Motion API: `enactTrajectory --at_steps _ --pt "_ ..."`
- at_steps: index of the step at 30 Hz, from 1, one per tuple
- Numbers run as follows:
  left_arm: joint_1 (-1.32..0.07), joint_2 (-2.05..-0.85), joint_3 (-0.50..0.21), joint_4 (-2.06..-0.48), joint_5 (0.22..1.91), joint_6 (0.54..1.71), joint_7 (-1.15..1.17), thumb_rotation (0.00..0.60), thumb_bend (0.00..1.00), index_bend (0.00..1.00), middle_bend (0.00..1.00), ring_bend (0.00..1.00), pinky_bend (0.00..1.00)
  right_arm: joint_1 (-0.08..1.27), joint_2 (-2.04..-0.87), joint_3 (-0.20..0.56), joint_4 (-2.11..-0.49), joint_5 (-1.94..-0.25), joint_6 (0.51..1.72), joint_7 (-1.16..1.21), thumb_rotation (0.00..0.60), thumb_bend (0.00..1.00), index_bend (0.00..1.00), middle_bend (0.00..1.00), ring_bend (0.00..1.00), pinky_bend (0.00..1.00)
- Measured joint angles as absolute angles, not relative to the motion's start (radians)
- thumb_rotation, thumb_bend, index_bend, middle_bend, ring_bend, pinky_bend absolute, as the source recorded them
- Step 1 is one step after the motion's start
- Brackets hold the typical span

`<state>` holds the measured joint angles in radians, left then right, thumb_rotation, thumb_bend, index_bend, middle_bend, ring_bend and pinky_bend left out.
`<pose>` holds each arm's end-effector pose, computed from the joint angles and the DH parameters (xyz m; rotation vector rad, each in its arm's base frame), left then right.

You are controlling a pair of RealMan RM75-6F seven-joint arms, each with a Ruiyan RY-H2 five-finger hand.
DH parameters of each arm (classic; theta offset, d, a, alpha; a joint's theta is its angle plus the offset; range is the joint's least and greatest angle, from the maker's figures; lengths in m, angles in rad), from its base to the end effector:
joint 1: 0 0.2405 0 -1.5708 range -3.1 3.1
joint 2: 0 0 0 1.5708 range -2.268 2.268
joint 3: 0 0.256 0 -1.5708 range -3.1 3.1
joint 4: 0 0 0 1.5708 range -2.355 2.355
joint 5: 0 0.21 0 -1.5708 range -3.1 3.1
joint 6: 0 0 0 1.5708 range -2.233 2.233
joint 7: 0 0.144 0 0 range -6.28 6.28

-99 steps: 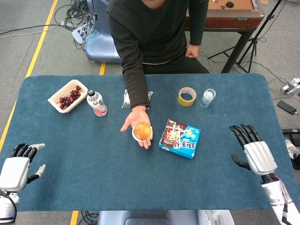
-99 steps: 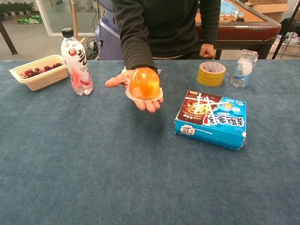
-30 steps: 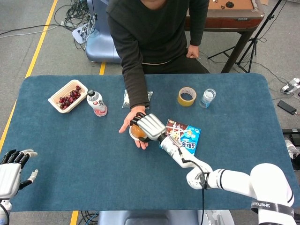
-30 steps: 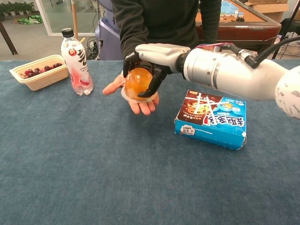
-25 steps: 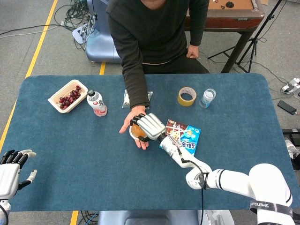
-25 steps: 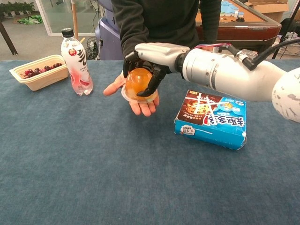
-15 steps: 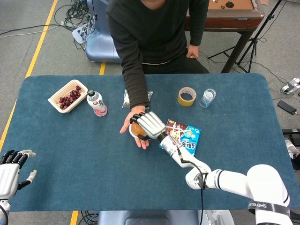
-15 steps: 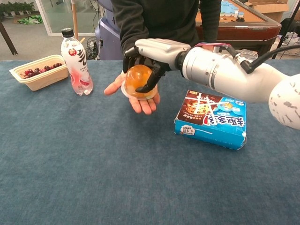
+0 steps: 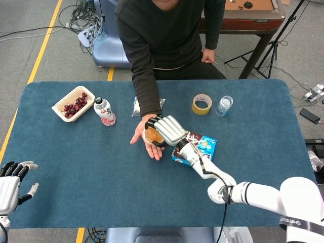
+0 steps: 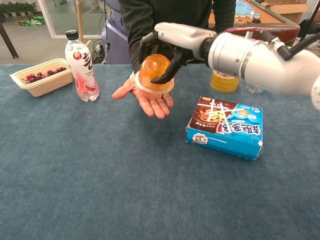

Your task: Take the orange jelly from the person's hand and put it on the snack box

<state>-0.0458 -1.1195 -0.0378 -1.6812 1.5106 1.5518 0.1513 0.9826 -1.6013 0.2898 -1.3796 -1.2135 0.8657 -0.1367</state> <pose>-0.3000 0.1655 0.1596 -1.3698 -0.8229 -0.8521 -0.0396 -0.3865 -0.0191 2.0009 -0.8688 1.2289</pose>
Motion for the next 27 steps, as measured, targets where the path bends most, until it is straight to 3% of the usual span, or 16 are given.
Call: enactTrajectory --at_steps 13,27 --pt "-0.055 -1.127 -0.039 -1.685 1.517 1.54 0.158 0.6 0.3 0.34 0.28 0.23 0.13 0.837 -1.373 0.221 -1.547 -1.214 0.928 -0.128 0.6 0.49 0.76 0.55 0.5 0.79" --pt "-0.059 -1.145 -0.033 -1.676 1.522 1.53 0.158 0.6 0.3 0.34 0.28 0.23 0.13 0.763 -1.385 0.128 -1.447 -1.24 0.915 -0.087 0.6 0.49 0.76 0.55 0.5 0.79"
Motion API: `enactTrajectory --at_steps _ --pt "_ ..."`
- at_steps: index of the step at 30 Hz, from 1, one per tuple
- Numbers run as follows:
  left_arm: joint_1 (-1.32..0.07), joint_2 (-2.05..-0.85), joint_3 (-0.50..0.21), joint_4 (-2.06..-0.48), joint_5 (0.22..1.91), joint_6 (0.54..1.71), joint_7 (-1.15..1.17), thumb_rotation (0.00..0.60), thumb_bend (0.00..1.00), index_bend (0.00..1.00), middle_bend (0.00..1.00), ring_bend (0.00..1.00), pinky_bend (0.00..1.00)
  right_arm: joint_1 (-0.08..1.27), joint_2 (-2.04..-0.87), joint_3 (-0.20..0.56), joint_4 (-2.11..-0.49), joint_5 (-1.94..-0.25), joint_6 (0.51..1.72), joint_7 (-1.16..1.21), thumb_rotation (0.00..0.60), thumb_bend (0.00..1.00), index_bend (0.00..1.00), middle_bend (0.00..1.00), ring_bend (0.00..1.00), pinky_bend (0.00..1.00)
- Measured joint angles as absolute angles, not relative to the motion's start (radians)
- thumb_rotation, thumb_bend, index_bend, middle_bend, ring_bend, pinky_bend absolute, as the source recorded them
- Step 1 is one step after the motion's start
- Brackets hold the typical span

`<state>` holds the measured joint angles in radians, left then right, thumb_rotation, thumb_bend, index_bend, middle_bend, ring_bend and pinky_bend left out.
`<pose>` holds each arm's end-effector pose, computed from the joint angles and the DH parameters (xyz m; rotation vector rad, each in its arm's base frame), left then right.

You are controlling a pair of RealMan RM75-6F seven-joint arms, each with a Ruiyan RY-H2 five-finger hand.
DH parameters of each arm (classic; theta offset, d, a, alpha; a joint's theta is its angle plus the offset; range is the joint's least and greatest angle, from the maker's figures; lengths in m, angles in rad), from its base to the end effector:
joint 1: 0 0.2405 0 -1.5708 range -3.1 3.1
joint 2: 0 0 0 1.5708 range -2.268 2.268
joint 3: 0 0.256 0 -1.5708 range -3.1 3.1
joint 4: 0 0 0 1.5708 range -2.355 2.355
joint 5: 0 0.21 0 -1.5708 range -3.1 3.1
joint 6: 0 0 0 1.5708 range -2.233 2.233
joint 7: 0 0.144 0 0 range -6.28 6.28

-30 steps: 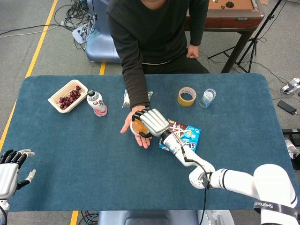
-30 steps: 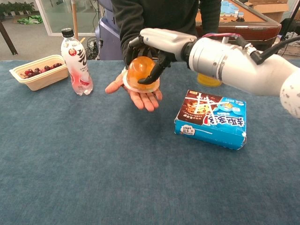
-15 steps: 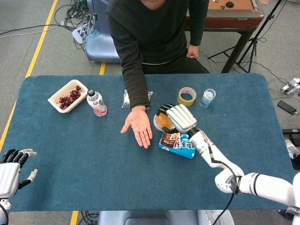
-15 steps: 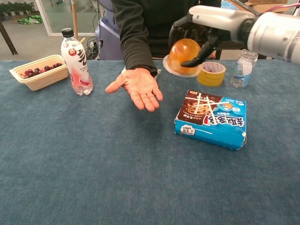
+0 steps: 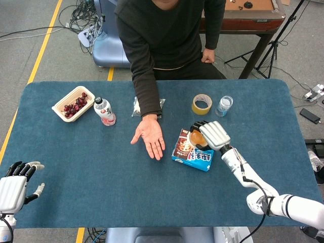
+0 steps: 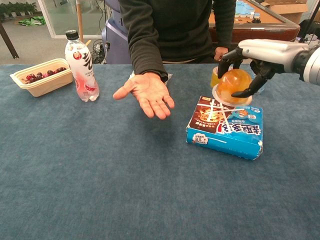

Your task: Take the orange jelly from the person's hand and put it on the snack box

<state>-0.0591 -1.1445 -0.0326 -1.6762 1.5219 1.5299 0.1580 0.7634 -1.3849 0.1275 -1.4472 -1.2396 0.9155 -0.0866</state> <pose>-0.2964 0.1685 0.1481 -1.3995 -0.8393 -0.8632 -0.1711 -0.3631 0.0313 1.9024 -0.9378 0.9458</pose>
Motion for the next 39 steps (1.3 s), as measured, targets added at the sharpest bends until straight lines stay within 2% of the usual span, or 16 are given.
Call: enactTrajectory --at_steps 5,7,10,12,15,17,27,33,39 --pt "-0.059 -1.143 -0.032 -1.677 1.523 1.531 0.159 0.6 0.3 0.34 0.28 0.23 0.13 0.755 -1.437 0.105 -1.366 -1.259 0.889 -0.05 0.6 0.48 0.75 0.5 0.46 0.77" --pt "-0.058 -1.142 -0.033 -1.678 1.523 1.533 0.158 0.6 0.3 0.34 0.28 0.23 0.13 0.753 -1.451 0.1 -1.343 -1.267 0.878 -0.024 0.6 0.47 0.69 0.45 0.43 0.73" --pt "-0.058 -1.142 -0.033 -1.676 1.52 1.531 0.158 0.6 0.3 0.34 0.28 0.23 0.13 0.752 -1.456 0.096 -1.331 -1.281 0.857 0.009 0.6 0.46 0.43 0.35 0.33 0.63" --pt "-0.059 -1.143 -0.033 -1.674 1.517 1.527 0.157 0.6 0.3 0.34 0.28 0.23 0.13 0.754 -1.452 0.094 -1.331 -1.289 0.841 0.024 0.6 0.46 0.22 0.26 0.24 0.55" --pt "-0.061 -1.146 -0.033 -1.672 1.517 1.524 0.156 0.6 0.3 0.34 0.28 0.23 0.13 0.755 -1.441 0.094 -1.339 -1.304 0.835 0.039 0.6 0.46 0.07 0.18 0.18 0.48" --pt "-0.061 -1.147 -0.032 -1.671 1.517 1.524 0.155 0.6 0.3 0.34 0.28 0.23 0.13 0.754 -1.431 0.095 -1.349 -1.314 0.839 0.044 0.6 0.46 0.03 0.15 0.16 0.46" --pt "-0.062 -1.145 -0.036 -1.667 1.513 1.523 0.15 0.6 0.3 0.34 0.28 0.23 0.13 0.721 -1.338 0.102 -1.448 -1.332 0.9 0.03 0.6 0.46 0.0 0.12 0.14 0.44" --pt "-0.064 -1.145 -0.039 -1.663 1.508 1.521 0.146 0.6 0.3 0.34 0.28 0.23 0.13 0.655 -1.245 0.098 -1.542 -1.353 1.022 -0.028 0.6 0.46 0.0 0.17 0.14 0.42" --pt "-0.066 -1.151 -0.042 -1.655 1.508 1.523 0.143 0.6 0.3 0.34 0.28 0.23 0.13 0.533 -1.12 0.069 -1.65 -1.365 1.172 -0.112 0.6 0.46 0.03 0.19 0.14 0.42"
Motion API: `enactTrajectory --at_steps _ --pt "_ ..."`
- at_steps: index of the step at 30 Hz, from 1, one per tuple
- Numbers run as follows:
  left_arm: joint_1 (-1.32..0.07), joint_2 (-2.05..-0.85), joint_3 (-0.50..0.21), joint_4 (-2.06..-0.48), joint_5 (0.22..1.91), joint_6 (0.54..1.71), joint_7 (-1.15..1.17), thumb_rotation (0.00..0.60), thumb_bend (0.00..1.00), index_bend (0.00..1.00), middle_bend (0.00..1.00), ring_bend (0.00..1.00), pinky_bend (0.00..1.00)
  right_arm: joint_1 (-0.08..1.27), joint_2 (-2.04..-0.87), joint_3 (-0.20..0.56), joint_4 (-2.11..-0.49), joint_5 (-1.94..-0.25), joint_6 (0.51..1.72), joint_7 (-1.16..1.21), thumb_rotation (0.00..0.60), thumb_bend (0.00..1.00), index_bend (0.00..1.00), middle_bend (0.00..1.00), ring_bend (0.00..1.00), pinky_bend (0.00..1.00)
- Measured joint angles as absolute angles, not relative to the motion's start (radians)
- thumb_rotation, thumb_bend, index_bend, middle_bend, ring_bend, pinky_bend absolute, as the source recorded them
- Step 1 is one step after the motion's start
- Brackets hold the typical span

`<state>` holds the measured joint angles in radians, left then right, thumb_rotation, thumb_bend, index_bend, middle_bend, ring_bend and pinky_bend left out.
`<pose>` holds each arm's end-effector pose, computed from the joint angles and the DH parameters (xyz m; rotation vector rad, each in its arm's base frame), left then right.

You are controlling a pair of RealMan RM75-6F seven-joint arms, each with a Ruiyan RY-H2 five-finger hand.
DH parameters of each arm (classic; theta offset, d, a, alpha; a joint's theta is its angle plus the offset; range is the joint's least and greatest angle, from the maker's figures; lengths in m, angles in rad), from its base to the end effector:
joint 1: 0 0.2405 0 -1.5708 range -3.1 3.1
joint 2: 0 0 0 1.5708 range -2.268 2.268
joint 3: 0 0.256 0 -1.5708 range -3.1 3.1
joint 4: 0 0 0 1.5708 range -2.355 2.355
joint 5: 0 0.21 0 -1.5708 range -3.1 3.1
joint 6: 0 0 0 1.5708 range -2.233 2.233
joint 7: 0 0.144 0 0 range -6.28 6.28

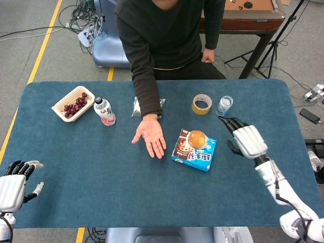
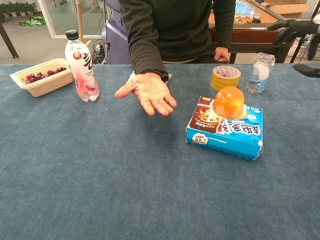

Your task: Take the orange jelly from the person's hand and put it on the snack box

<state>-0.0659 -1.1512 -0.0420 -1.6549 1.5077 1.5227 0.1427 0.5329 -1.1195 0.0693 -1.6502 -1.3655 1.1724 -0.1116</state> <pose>-0.3005 0.1727 0.1486 -1.3894 -0.8405 -0.8628 -0.2245 -0.3044 0.1230 1.7358 -0.8030 0.9277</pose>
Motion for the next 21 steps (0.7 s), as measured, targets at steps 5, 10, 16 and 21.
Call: enactTrajectory --at_steps 5,10,16,21 --pt "-0.068 -1.166 -0.046 -1.647 1.503 1.523 0.149 0.6 0.3 0.34 0.28 0.23 0.13 0.428 -1.055 0.029 -1.703 -1.385 1.278 -0.142 0.6 0.46 0.07 0.2 0.14 0.42" --pt "-0.079 -1.18 -0.047 -1.645 1.508 1.512 0.16 0.6 0.3 0.34 0.28 0.23 0.13 0.332 -1.041 -0.009 -1.714 -1.42 1.379 -0.144 0.6 0.46 0.1 0.23 0.14 0.42" --pt "-0.082 -1.192 -0.048 -1.64 1.509 1.513 0.163 0.6 0.3 0.34 0.28 0.23 0.13 0.223 -1.034 -0.04 -1.723 -1.468 1.496 -0.137 0.6 0.46 0.11 0.23 0.14 0.42" --pt "-0.085 -1.195 -0.047 -1.642 1.514 1.512 0.165 0.6 0.3 0.34 0.28 0.23 0.13 0.182 -1.031 -0.05 -1.736 -1.493 1.52 -0.143 0.6 0.46 0.11 0.24 0.14 0.42"
